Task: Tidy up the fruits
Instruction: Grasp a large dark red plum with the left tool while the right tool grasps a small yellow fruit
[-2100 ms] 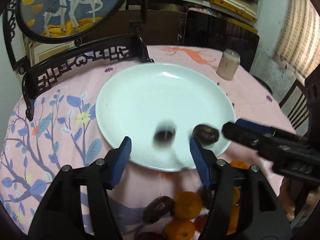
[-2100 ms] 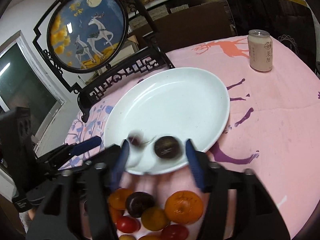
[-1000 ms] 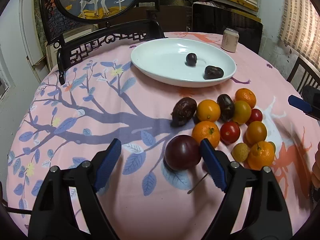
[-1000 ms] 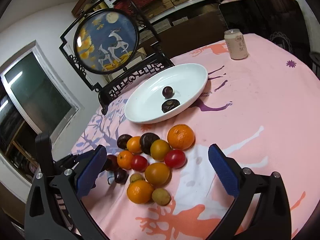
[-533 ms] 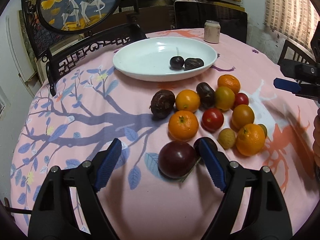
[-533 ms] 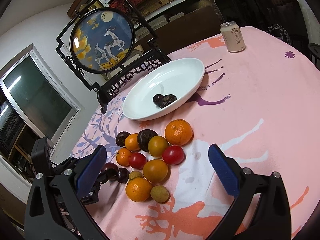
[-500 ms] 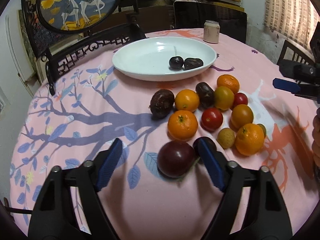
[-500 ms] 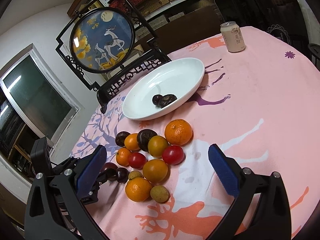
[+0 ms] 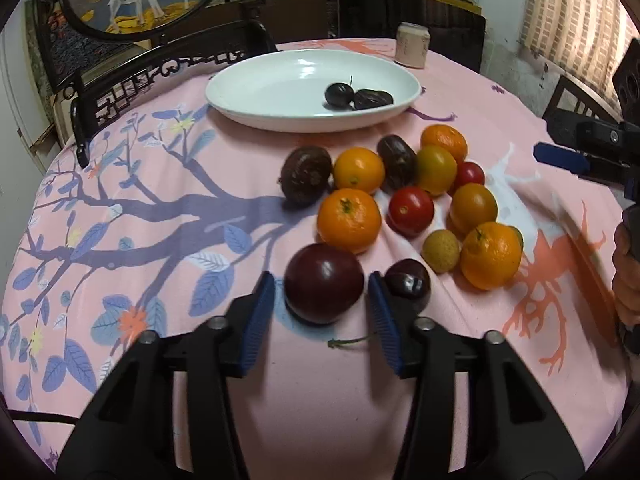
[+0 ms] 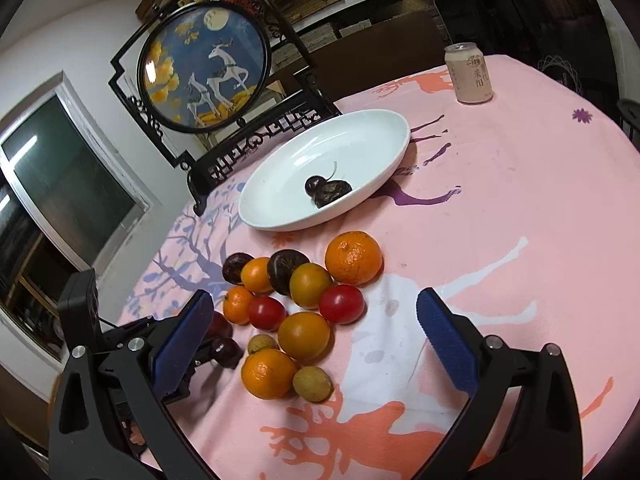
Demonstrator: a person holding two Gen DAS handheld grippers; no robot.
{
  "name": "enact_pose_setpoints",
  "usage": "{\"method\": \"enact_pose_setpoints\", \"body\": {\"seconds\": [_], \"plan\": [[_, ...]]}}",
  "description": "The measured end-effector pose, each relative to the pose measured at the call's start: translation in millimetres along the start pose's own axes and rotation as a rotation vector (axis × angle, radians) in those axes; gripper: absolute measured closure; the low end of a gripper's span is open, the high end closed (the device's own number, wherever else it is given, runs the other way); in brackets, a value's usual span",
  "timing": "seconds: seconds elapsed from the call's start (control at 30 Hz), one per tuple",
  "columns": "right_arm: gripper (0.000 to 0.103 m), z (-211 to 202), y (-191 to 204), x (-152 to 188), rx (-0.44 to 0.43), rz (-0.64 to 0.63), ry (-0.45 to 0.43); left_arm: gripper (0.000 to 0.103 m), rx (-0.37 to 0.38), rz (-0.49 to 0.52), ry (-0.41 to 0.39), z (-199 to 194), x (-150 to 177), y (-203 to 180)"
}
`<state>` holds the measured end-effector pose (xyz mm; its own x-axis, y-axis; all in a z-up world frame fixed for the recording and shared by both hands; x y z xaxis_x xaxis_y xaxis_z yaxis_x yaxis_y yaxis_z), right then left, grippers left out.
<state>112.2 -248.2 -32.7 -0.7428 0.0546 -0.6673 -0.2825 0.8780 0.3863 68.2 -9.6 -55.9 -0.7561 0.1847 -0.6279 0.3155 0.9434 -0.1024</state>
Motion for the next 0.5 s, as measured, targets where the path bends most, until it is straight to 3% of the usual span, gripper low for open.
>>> {"method": "enact_pose_setpoints", "body": {"seconds": [0.13, 0.2, 0.37, 0.43, 0.5], "plan": [[0.002, -2, 4, 9, 0.015, -0.038, 0.022, 0.063, 0.007, -0.029, -0.01, -2, -1, 6], [0.009, -5, 8, 16, 0.022, -0.063, 0.021, 0.063, -0.007, -0.048, -0.024, -5, -2, 11], [0.051, -3, 15, 38, 0.122, -0.162, 0.056, 0.063, -0.018, -0.111, -0.04, -10, -4, 26], [0.059, 4, 17, 44, 0.151, -0.2, 0.083, 0.063, -0.017, -0.126, -0.036, -9, -5, 29], [0.06, 9, 21, 48, 0.167, -0.232, 0.102, 0.063, -0.02, -0.126, -0.034, -8, -5, 29]]}}
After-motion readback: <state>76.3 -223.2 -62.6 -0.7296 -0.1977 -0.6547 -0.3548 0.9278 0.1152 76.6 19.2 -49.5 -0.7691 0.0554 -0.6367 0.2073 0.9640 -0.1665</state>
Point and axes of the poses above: each gripper's, at about its wrist camera, not at the fingertips, and z roughly the way its jaws point, y to its left, x to its underside, the point moved 3 cm from there along z, roughly the way its jaws point, and after that the axes turned 9 degrees about x, right-handed, at the moved point
